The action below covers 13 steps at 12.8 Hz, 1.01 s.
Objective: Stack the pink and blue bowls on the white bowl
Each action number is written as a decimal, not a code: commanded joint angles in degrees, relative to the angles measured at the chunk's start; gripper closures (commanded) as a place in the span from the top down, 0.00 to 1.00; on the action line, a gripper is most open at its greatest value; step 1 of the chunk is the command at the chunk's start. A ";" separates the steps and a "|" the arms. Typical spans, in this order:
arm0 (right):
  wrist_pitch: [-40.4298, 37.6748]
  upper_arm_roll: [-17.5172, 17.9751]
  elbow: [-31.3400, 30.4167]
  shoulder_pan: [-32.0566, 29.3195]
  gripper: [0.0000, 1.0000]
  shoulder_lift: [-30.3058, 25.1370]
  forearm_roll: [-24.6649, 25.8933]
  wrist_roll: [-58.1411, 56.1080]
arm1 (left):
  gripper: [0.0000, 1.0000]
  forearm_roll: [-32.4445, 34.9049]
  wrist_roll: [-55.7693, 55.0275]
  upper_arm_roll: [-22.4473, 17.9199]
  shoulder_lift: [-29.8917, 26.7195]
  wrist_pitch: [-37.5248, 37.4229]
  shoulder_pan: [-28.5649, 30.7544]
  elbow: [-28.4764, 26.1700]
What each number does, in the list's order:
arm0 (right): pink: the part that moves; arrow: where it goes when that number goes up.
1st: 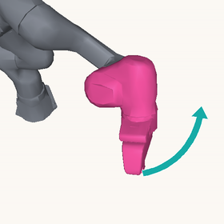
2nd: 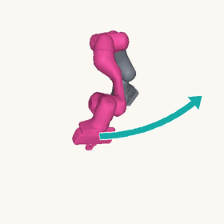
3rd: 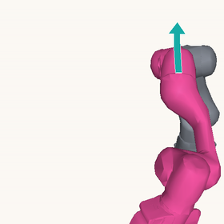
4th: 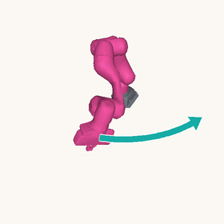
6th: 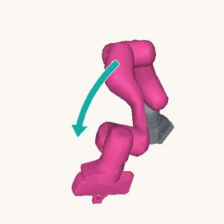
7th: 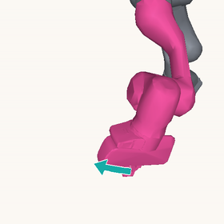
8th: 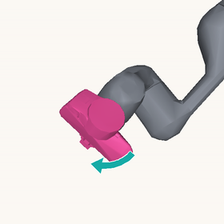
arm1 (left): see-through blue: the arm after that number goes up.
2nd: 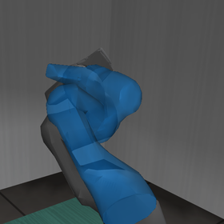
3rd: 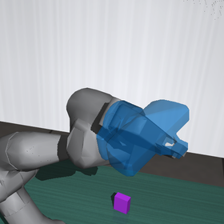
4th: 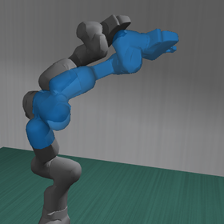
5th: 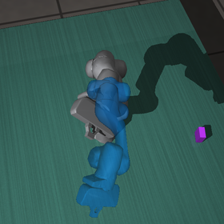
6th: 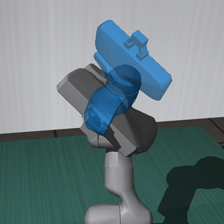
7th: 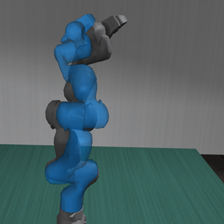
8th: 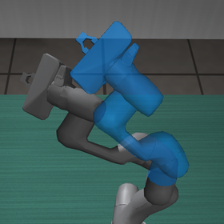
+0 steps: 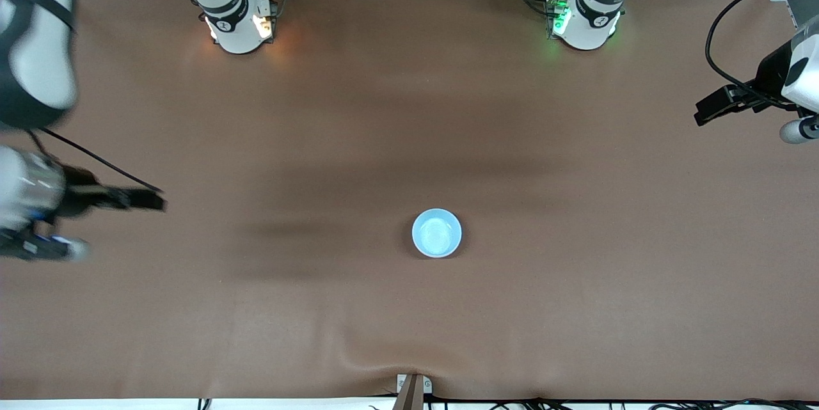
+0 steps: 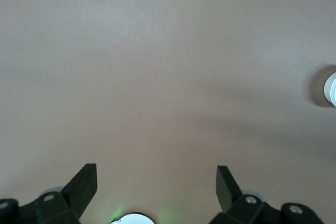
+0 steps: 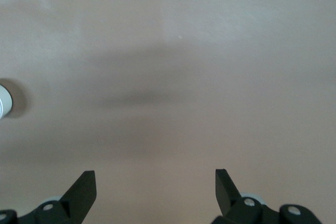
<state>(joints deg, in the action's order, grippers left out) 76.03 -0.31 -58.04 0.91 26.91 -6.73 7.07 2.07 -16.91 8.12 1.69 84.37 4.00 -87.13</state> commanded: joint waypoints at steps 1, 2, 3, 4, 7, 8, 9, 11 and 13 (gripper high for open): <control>-4.66 1.98 -6.95 -1.61 1.00 -11.84 2.42 -0.13 | 1.00 -0.05 1.09 -0.03 -0.02 -0.08 0.13 -0.06; -2.83 1.98 -12.31 -1.35 1.00 -16.67 3.03 0.13 | 1.00 -0.05 1.09 -0.03 -0.02 0.01 0.22 -0.06; 0.49 1.89 -19.49 -1.61 1.00 -21.68 3.12 0.14 | 1.00 -0.05 1.09 -0.03 -0.02 0.10 0.22 -0.06; 4.88 1.81 -26.18 -1.79 1.00 -25.99 3.12 -0.47 | 1.00 -0.05 1.18 -0.03 -0.02 0.10 0.22 -0.06; 9.04 1.89 -31.34 -1.70 1.00 -27.88 4.88 -0.57 | 1.00 -0.05 1.18 -0.03 0.07 0.10 0.22 -0.14; 9.66 1.89 -31.17 -1.61 1.00 -27.79 5.06 -0.74 | 1.00 -0.05 1.18 -0.03 -0.02 0.10 0.22 -0.06; 9.67 1.89 -30.56 -1.44 1.00 -27.53 5.32 -0.92 | 1.00 -0.05 1.18 -0.03 -0.02 0.10 0.22 -0.06; 8.01 1.98 -26.35 -0.65 1.00 -26.04 7.95 -3.72 | 1.00 -0.05 1.18 -0.03 -0.02 0.18 0.22 -0.06; 7.38 1.98 -26.25 -0.82 1.00 -26.30 8.04 -3.64 | 1.00 -0.05 1.18 -0.03 -0.10 0.10 0.13 -0.06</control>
<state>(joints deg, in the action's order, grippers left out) 84.67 1.46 -85.54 0.05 0.85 -0.27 4.61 2.07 -16.91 8.08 1.93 84.38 4.02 -87.23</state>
